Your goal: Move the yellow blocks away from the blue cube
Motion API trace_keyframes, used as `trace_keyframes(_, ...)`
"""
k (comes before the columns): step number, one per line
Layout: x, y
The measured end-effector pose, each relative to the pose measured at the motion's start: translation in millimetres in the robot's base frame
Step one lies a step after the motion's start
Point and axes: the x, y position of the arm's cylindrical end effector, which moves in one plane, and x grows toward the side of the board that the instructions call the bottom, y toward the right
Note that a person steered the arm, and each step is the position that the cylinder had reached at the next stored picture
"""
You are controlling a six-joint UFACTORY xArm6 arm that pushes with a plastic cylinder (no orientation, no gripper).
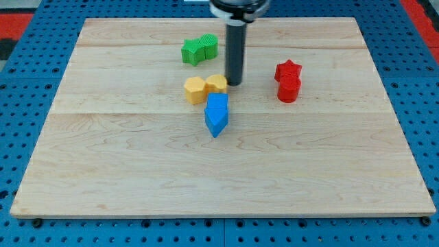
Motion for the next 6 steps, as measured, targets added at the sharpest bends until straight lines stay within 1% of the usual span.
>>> trace_keyframes(1,2,-8)
trace_keyframes(2,2,9)
trace_keyframes(3,7,11)
trace_keyframes(4,16,-8)
trace_keyframes(5,16,-63)
trace_keyframes(6,31,-76)
